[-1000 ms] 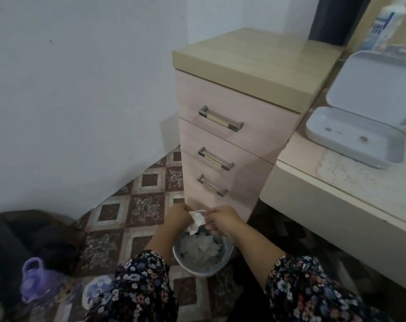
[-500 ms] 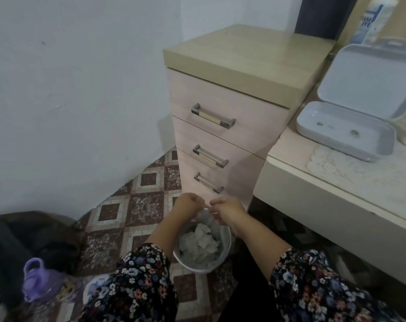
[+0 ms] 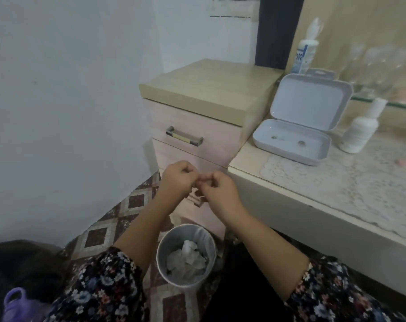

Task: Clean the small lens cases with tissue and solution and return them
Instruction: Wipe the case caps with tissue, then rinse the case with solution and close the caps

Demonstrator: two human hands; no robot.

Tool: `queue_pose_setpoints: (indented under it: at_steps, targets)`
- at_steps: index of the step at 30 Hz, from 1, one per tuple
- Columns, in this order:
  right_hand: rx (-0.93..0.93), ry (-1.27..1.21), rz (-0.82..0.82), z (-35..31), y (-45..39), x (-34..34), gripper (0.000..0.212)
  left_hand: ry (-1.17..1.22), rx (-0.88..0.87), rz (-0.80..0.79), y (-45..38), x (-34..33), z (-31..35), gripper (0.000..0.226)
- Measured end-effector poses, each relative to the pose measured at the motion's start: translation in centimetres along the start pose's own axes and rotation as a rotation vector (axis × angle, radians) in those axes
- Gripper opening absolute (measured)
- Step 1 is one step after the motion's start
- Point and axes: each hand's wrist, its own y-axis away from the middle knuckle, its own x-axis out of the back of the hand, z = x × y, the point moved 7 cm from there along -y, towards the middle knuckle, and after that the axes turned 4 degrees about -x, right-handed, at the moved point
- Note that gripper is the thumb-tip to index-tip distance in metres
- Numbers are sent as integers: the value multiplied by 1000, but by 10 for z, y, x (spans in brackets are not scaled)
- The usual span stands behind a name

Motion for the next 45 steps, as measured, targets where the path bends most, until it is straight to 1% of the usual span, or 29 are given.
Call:
queue_pose_setpoints:
  at_steps: [3, 7, 10, 12, 15, 22, 24, 29, 31, 35, 36, 38, 39, 41, 43, 45]
  targets:
    - [103, -10, 67, -31, 16, 24, 16, 54, -44, 9, 5, -10, 38, 8]
    - [189, 16, 170, -56, 32, 67, 13, 159, -117, -38, 14, -38, 86, 9]
    - [212, -15, 237, -65, 42, 105, 12, 219, -170, -92, 21, -66, 118, 9]
    - [216, -39, 296, -69, 48, 131, 9, 248, -195, -137, 24, -88, 135, 13]
    - [232, -53, 390, -69, 55, 170, 9, 261, -234, -193, 24, -124, 156, 19]
    - [240, -94, 554, -61, 68, 257, 13, 280, -298, -288, 28, -205, 195, 19]
    - [247, -76, 589, -61, 71, 281, 15, 243, -341, -276, 26, -224, 203, 20]
    - [251, -19, 693, -62, 70, 334, 16, 184, -380, -152, 11, -260, 218, 43]
    - [241, 4, 717, -64, 64, 348, 14, 168, -385, -148, 2, -275, 221, 48]
    - [234, 83, 739, -73, 44, 369, 10, 150, -349, -236, -12, -309, 218, 69]
    - [240, 116, 740, -78, 39, 372, 8, 151, -339, -244, -15, -314, 217, 71]
    - [264, 169, 716, -87, 29, 373, 5, 143, -329, -233, -18, -320, 214, 63]
    - [277, 196, 698, -93, 24, 371, 8, 148, -329, -225, -20, -323, 212, 57]
    - [293, 233, 667, -101, 15, 368, 20, 206, -333, -227, -22, -326, 208, 50]
    - [281, 252, 643, -106, 7, 364, 30, 205, -340, -258, -21, -327, 206, 45]
    - [283, 293, 649, -111, 2, 365, 33, 178, -372, -287, -19, -327, 208, 43]
